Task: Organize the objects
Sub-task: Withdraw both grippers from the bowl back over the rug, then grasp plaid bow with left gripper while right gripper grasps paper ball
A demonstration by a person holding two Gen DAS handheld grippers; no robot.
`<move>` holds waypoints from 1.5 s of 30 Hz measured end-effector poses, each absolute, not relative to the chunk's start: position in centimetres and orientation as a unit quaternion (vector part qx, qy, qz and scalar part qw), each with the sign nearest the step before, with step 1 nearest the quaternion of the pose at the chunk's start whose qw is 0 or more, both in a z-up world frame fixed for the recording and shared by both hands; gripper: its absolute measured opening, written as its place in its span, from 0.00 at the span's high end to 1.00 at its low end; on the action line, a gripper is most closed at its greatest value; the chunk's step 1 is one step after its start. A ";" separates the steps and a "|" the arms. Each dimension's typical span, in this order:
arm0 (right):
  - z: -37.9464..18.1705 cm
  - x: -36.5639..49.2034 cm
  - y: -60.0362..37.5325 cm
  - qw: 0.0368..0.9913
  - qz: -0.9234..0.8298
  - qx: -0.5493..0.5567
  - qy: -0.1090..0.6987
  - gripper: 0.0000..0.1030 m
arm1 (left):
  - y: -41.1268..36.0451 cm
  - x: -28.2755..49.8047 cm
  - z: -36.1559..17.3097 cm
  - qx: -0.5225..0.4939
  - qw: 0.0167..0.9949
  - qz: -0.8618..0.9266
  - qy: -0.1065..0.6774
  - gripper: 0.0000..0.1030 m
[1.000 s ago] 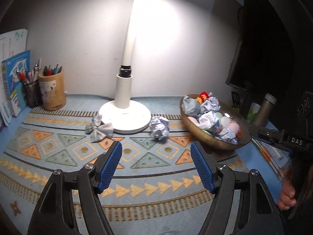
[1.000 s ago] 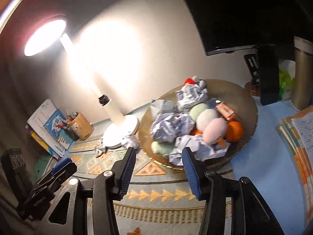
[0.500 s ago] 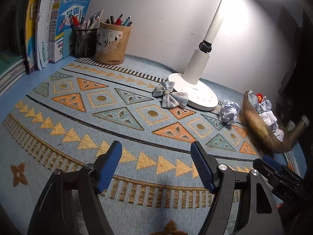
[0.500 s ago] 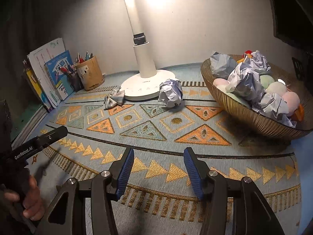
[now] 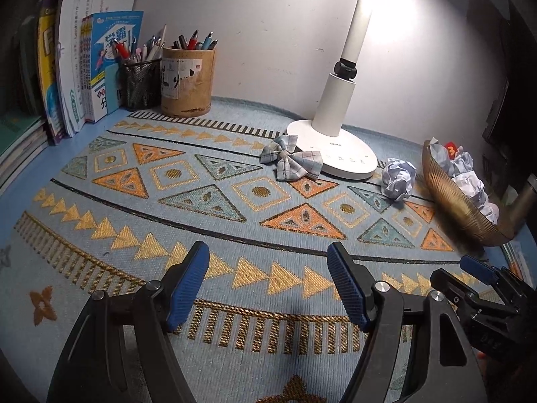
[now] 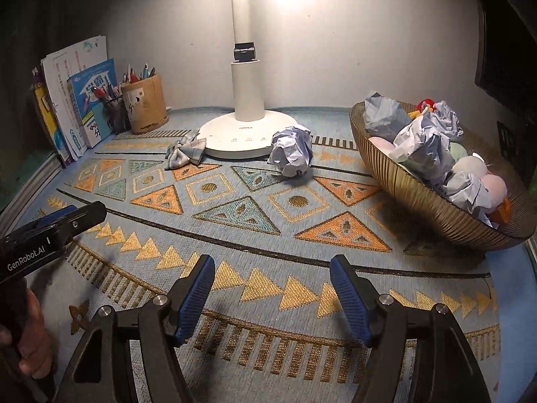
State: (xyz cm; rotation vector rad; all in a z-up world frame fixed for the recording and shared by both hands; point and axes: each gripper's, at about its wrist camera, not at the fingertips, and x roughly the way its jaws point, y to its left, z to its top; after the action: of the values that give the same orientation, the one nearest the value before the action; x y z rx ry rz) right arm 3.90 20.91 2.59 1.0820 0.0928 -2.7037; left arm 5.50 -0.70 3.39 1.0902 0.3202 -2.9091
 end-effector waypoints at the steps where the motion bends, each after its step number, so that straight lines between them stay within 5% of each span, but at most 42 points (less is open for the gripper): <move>1: 2.6 3.9 21.0 0.112 -0.922 0.368 0.029 0.22 | -0.7 5.5 3.4 0.349 0.009 -0.931 0.103 0.31; 19: 3.0 3.8 21.4 0.098 -0.925 0.367 0.022 0.20 | -1.1 4.6 2.8 0.377 -0.007 -0.918 0.122 0.31; 26: 2.3 -2.2 21.4 0.070 -0.901 0.424 -0.061 0.20 | -2.2 -1.8 3.9 0.397 -0.055 -0.904 0.150 0.31; 42: 2.2 -11.1 20.0 0.053 -0.905 0.407 -0.112 0.20 | 0.2 -12.2 1.7 0.423 -0.077 -0.899 0.087 0.32; 44: 2.3 -11.3 20.1 0.053 -0.906 0.404 -0.114 0.23 | 0.5 -12.1 1.8 0.420 -0.082 -0.900 0.082 0.40; 45: 2.2 -11.5 20.0 0.056 -0.905 0.406 -0.113 0.36 | 0.6 -12.0 1.8 0.420 -0.082 -0.900 0.082 0.47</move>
State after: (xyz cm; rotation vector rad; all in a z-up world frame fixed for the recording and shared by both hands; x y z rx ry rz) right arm -11.46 20.04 2.24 1.2318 -0.3432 -2.7465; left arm -12.02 0.58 1.77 1.3936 0.2717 -2.9853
